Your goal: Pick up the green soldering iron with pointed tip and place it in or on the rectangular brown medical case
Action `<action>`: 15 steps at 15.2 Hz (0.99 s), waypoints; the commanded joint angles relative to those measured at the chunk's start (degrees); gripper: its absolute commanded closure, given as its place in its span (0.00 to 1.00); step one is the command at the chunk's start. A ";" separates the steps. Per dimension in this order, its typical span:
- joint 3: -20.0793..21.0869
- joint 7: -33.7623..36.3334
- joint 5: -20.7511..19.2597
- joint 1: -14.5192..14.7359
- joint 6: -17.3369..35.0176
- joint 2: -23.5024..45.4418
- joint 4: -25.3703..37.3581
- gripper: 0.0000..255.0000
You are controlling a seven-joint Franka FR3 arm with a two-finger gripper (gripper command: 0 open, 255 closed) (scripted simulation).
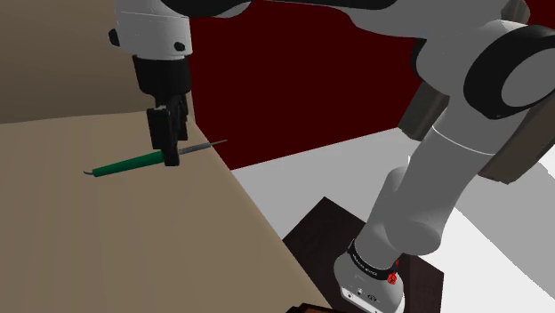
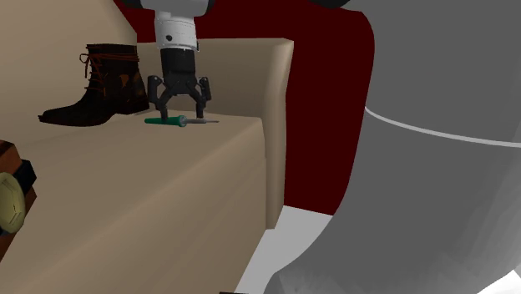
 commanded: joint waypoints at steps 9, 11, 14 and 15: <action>0.01 -0.07 0.10 0.01 0.97 -0.22 -1.15 1.00; 0.01 -0.07 0.10 0.01 0.97 -0.22 -1.15 1.00; -0.03 -0.15 0.12 -0.02 0.96 -0.30 -1.21 1.00; -0.03 -0.14 0.09 -0.03 0.91 -0.22 -1.09 1.00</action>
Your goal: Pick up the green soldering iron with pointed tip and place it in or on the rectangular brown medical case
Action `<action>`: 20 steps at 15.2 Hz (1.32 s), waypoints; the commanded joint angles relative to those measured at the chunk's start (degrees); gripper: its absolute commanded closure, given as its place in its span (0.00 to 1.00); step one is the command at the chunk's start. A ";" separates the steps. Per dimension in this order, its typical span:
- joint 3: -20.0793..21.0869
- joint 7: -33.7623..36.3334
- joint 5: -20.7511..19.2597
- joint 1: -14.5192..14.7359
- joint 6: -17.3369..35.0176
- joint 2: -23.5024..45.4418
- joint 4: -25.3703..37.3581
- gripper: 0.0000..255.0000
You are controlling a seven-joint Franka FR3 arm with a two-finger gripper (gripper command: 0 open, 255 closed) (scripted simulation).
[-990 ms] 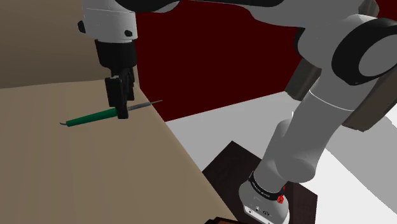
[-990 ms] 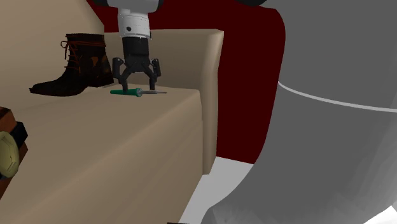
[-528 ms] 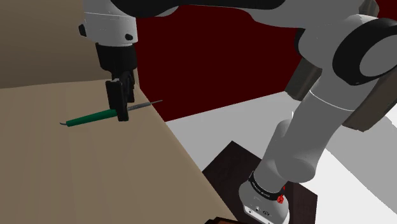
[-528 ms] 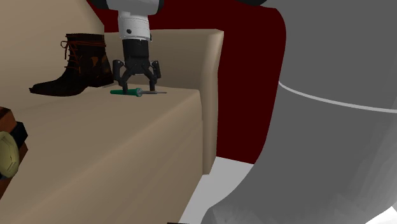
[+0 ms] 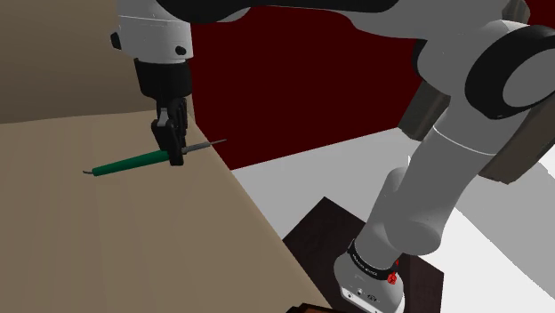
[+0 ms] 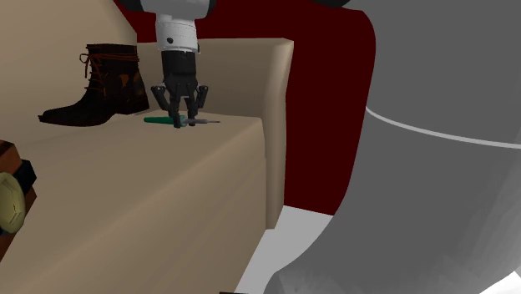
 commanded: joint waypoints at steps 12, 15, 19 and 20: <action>0.20 0.86 -0.42 0.18 -7.16 1.35 8.25 1.00; 0.30 1.22 -0.69 0.28 -9.64 2.08 11.42 1.00; 0.48 1.78 -1.13 0.48 -13.06 3.33 16.01 1.00; 0.53 1.94 -1.27 0.54 -13.94 3.70 17.23 1.00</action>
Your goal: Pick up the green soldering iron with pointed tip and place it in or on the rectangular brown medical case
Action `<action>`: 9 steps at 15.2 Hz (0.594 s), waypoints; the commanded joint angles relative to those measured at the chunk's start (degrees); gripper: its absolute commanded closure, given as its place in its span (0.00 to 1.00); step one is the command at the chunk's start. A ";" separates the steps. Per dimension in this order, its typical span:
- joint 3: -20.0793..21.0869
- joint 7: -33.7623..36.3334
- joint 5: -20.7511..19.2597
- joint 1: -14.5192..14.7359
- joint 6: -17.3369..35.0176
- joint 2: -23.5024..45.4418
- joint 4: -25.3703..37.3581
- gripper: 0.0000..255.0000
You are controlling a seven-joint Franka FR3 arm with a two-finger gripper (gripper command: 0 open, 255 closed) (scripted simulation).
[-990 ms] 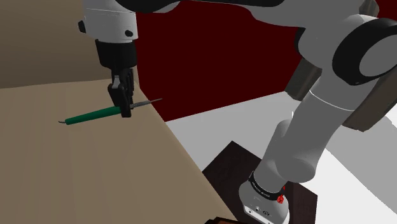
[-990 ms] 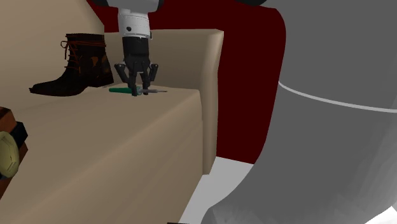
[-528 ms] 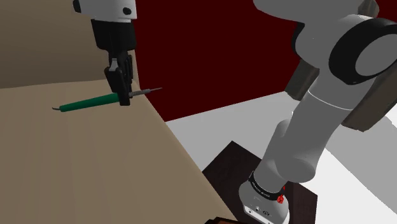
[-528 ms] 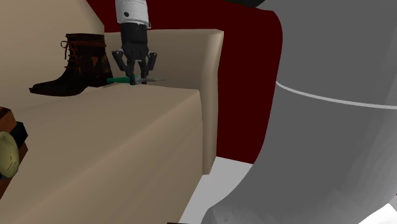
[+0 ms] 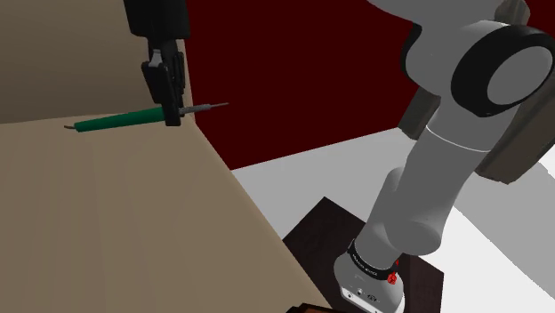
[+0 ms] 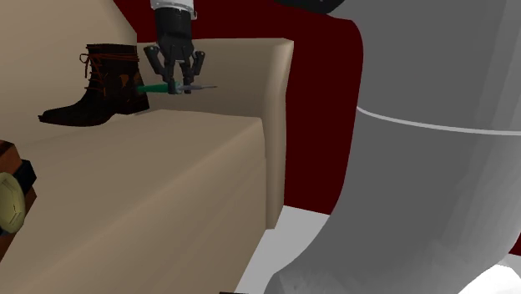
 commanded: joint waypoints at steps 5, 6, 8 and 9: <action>0.44 1.13 -0.95 0.57 -5.60 2.57 7.97 1.00; 0.53 1.34 -1.16 0.71 -6.56 3.10 9.43 1.00; 0.72 1.79 -1.62 1.04 -8.57 4.27 12.51 1.00; 0.83 2.03 -1.87 1.23 -9.60 4.91 14.15 1.00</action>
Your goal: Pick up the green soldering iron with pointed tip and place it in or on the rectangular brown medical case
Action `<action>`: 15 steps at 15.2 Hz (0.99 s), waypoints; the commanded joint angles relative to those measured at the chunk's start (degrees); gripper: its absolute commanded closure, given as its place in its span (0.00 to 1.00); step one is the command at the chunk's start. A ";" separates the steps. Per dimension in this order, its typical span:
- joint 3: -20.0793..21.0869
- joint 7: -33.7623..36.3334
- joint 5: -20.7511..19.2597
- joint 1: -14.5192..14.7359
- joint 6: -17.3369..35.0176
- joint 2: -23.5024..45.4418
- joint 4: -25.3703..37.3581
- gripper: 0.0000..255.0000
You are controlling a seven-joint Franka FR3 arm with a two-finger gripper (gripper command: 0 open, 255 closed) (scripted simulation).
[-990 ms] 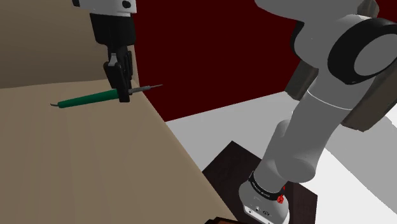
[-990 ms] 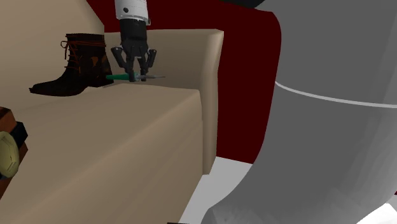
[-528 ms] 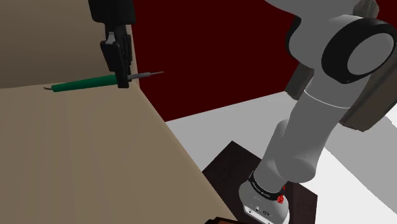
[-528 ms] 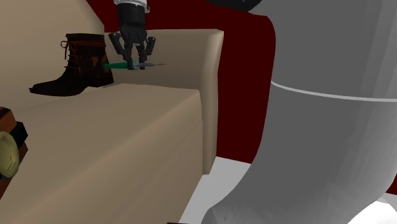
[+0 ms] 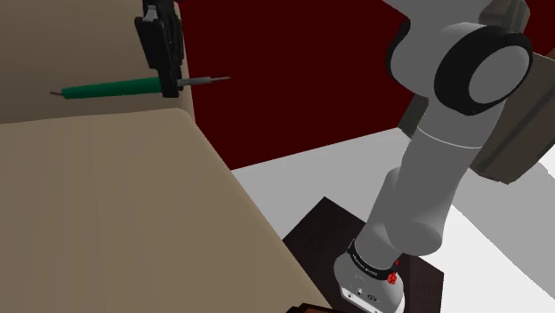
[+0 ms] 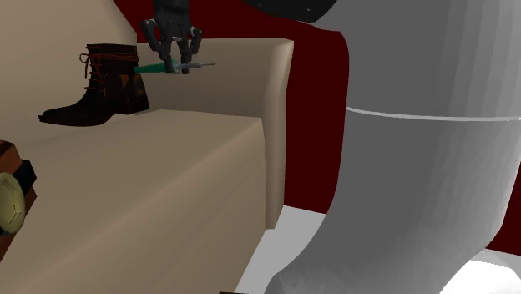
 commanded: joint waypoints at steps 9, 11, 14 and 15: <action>1.30 3.00 -4.03 3.74 -12.18 8.95 20.51 1.00; 1.77 4.48 -1.77 3.37 -9.98 4.44 14.23 1.00; 2.58 6.88 0.98 3.64 -7.84 -0.90 7.40 1.00; 2.88 7.74 1.80 3.87 -7.31 -2.42 5.58 1.00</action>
